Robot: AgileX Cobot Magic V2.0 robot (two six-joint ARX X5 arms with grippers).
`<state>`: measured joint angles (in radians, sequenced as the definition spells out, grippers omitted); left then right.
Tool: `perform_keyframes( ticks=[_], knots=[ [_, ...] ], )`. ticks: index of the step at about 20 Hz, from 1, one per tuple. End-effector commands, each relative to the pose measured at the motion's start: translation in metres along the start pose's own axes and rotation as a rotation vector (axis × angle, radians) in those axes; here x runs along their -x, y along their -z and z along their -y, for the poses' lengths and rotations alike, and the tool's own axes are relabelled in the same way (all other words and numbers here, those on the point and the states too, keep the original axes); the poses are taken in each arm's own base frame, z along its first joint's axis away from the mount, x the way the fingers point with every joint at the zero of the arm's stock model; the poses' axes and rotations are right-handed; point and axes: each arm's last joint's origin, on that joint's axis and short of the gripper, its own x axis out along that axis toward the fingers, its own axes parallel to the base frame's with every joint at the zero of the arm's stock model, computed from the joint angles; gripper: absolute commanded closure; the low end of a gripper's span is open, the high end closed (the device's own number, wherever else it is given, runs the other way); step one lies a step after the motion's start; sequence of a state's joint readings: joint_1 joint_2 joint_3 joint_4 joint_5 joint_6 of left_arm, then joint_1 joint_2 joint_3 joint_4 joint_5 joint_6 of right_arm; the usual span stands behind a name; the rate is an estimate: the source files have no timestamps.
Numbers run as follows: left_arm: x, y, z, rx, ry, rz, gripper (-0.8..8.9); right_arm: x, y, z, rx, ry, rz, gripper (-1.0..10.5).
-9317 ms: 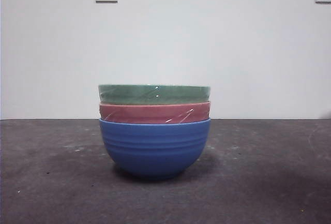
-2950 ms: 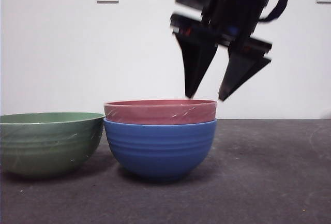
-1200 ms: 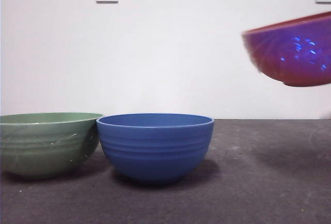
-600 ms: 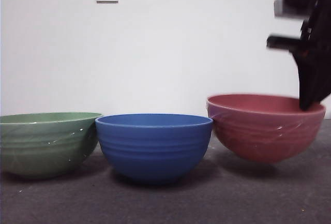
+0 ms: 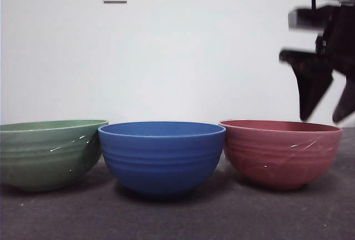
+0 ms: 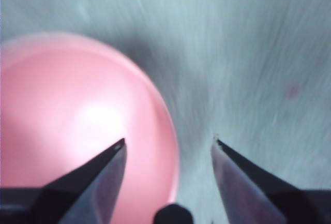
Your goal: Pick up the green bowl on the top,put the green bowl on the left,pick up the red bowl in the middle,put the red bowl on the right
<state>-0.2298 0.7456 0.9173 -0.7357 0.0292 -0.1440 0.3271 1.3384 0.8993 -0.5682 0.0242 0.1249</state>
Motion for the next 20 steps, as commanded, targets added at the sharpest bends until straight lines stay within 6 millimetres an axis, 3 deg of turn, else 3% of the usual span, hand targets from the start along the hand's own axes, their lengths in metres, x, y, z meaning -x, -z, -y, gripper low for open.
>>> perform_keyframes(
  ticks=[1,6,7,8,9,14,18,20],
  knots=[
    [0.001,-0.001,0.000,0.009,0.004,0.016,4.68,0.032,-0.009,-0.003,-0.004,-0.087,0.179,6.6],
    [0.001,-0.007,0.001,0.006,0.016,0.070,4.74,0.098,-0.005,-0.003,0.015,-0.192,0.462,7.1],
    [0.001,-0.007,0.001,-0.001,0.016,0.079,5.34,0.106,0.000,-0.002,0.019,-0.192,0.472,8.0],
    [0.001,-0.008,0.001,-0.018,0.016,0.084,6.90,0.112,0.005,-0.001,0.024,-0.189,0.474,9.2],
    [0.001,-0.008,0.001,-0.025,0.014,0.087,8.44,0.119,0.011,0.000,0.041,-0.178,0.477,9.6],
    [0.008,-0.003,0.002,-0.076,0.019,0.141,8.21,0.135,0.053,0.006,0.039,-0.105,0.662,9.6],
    [0.010,0.030,-0.001,-0.088,0.053,0.239,8.21,0.135,0.093,0.011,0.035,-0.126,0.846,9.6],
    [0.002,0.048,-0.003,-0.080,0.058,0.231,8.21,0.136,0.097,0.012,0.028,-0.129,0.863,9.6]
  ],
)
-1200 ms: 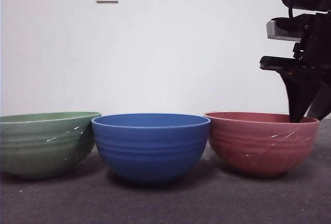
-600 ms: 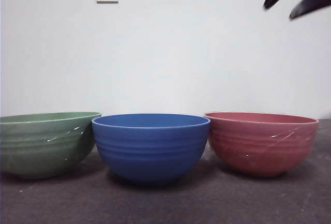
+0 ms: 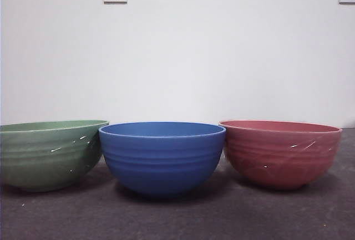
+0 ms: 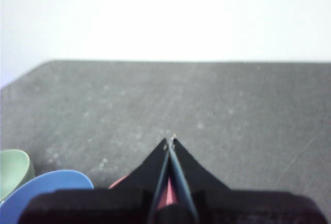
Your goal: Pick up the green bowl on the top,put the green bowl on the left,pick up the red bowl in the middle,put the red bowl on the right
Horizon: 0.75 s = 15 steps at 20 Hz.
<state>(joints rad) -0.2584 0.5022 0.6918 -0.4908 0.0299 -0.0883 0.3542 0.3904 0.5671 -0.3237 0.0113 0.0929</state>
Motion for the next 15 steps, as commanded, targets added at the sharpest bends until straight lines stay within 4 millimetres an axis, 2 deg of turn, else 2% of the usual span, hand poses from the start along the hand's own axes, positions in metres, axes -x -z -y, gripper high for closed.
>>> perform_keyframes(
  ticks=[1,5,15],
  knots=[
    [-0.0072,0.0175,-0.0014,0.022,-0.001,-0.050,8.17,-0.0005,0.0007,0.0005,-0.020,0.019,0.013,9.5],
    [-0.0069,0.0242,-0.0019,0.165,-0.015,-0.120,8.17,-0.0007,0.0020,0.0016,-0.073,0.056,0.003,9.5],
    [-0.0067,0.0264,-0.0022,0.177,-0.022,-0.143,8.17,-0.0022,0.0043,0.0038,-0.071,0.125,-0.017,9.5]
  ],
)
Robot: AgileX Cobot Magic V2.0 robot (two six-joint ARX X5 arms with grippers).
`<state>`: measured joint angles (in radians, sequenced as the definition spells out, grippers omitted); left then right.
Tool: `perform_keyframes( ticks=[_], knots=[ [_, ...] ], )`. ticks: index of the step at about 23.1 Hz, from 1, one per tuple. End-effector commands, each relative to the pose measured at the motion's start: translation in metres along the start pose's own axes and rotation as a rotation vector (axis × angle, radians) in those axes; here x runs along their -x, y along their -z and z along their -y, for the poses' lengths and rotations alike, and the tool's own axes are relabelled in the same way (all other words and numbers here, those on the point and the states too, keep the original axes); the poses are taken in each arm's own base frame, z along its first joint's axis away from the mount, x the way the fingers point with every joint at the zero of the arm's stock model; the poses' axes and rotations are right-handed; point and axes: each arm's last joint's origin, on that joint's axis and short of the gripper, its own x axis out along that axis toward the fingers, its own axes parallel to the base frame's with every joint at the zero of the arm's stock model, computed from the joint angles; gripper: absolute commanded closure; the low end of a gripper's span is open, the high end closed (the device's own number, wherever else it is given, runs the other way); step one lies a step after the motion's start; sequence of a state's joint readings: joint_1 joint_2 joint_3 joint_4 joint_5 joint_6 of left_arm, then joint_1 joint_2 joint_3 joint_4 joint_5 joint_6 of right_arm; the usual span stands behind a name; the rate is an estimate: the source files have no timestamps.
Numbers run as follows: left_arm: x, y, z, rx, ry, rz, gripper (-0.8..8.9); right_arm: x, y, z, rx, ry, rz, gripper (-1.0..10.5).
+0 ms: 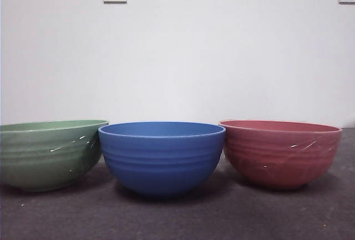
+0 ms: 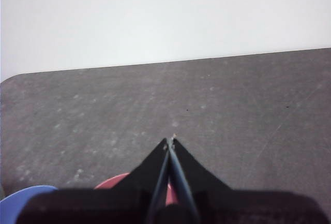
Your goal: Pick up the green bowl on the top,put the green bowl on the left,pick up the red bowl in the middle,put the red bowl on the right
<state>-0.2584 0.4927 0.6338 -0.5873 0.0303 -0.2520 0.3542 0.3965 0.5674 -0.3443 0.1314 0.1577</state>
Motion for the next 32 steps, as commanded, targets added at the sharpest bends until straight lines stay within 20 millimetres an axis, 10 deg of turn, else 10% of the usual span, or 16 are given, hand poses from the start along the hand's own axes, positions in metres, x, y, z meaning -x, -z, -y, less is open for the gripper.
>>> perform_keyframes(
  ticks=[1,9,19,32],
  knots=[
    [0.000,0.001,0.000,0.009,0.004,-0.001,8.17,-0.001,0.003,0.000,-0.007,0.007,-0.010,9.5],
    [0.041,0.022,-0.014,-0.262,-0.175,0.307,8.17,-0.002,0.003,0.000,-0.007,0.007,-0.014,9.5],
    [-0.024,0.094,-0.049,-0.225,-0.252,0.316,8.17,-0.002,0.003,0.000,-0.007,0.007,-0.015,9.5],
    [-0.043,0.117,-0.056,-0.205,-0.204,0.283,8.17,-0.002,0.003,0.000,-0.007,0.008,-0.016,9.5]
  ],
)
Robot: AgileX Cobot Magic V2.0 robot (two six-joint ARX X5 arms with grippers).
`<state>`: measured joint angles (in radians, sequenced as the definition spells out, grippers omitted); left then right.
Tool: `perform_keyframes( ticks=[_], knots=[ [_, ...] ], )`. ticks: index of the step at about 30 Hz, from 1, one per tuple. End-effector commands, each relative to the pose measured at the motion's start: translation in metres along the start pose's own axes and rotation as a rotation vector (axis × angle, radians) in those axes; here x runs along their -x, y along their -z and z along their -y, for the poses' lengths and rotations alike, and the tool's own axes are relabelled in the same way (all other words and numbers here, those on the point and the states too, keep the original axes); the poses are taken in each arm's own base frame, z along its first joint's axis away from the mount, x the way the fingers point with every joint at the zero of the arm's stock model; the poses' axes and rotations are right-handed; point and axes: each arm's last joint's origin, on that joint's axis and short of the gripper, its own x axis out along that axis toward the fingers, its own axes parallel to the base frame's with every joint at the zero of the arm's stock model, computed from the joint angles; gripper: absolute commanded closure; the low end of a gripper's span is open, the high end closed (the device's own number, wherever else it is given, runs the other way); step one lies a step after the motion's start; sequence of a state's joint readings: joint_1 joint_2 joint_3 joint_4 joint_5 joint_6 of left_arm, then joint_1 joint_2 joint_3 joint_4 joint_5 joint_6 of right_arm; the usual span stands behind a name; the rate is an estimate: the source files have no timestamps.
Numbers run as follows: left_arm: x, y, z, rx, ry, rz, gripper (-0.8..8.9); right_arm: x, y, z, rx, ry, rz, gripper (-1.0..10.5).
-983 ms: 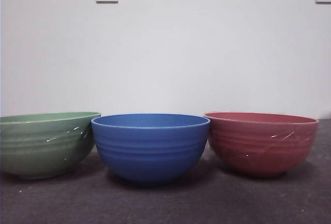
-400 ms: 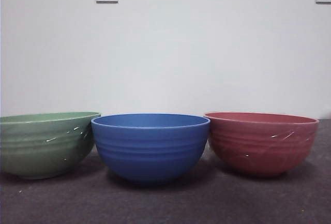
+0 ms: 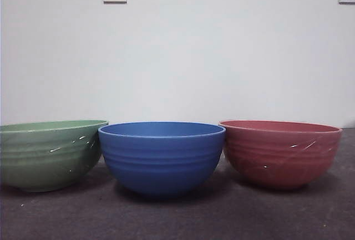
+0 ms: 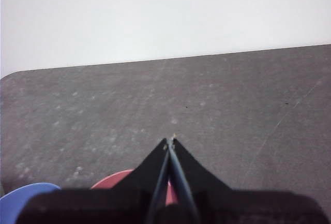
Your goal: Pick up the green bowl on the top,put the green bowl on the left,pick up the red bowl in the middle,put the red bowl on the right
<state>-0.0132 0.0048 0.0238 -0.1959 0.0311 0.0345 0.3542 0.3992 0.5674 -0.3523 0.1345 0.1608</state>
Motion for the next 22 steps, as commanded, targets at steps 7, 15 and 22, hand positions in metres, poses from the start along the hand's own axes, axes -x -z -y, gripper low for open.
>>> perform_keyframes(
  ticks=[7,15,22],
  knots=[
    [-0.0017,0.0052,-0.0003,0.016,-0.005,-0.012,8.17,-0.0011,0.0024,0.0002,-0.005,0.003,-0.006,9.5],
    [-0.0017,0.0052,-0.0003,0.016,-0.005,-0.012,8.17,-0.0011,0.0025,0.0002,-0.005,0.003,-0.007,9.5],
    [-0.0017,0.0052,-0.0003,0.016,-0.005,-0.012,8.17,-0.0011,0.0025,0.0002,-0.005,0.003,-0.008,9.5]
  ],
)
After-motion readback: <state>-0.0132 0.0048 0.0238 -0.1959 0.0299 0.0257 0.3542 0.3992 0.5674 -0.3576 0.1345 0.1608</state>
